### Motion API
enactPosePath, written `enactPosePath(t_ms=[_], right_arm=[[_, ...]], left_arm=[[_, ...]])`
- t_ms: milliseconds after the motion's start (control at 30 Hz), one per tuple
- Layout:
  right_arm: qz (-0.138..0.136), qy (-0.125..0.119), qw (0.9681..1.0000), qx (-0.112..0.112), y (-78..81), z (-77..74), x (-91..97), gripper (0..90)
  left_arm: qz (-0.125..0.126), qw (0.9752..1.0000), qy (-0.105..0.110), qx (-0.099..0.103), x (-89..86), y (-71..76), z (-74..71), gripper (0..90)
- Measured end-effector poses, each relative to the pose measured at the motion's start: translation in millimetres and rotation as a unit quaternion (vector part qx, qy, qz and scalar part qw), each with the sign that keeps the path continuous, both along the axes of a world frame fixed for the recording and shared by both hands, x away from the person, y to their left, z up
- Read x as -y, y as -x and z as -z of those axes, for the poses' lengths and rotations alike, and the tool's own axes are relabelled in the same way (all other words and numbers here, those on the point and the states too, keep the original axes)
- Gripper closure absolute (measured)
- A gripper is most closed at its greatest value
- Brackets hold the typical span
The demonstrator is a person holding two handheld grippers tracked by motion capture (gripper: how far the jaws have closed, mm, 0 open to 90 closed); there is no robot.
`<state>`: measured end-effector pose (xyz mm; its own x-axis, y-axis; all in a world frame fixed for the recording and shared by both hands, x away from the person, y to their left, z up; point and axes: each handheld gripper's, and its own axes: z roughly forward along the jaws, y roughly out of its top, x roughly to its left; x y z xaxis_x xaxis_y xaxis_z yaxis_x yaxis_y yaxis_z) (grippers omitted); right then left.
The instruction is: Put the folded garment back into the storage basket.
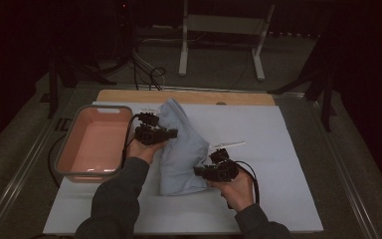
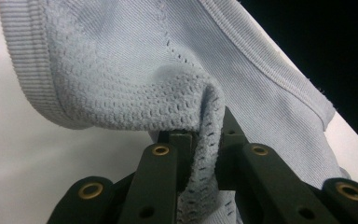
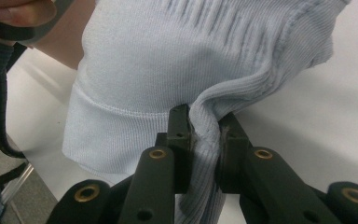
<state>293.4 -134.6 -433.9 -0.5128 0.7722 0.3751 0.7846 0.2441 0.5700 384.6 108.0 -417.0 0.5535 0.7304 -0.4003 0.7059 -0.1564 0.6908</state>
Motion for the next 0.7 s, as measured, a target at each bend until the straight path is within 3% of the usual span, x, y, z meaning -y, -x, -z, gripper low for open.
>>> enactPosePath(t_ms=[700], right_arm=[[-0.001,-0.016,0.9999,-0.002,-9.9,-9.5,-12.6,79.2]], left_arm=[[-0.012,0.9999,0.008,0.002,-12.5,-4.5,-7.5,82.6]])
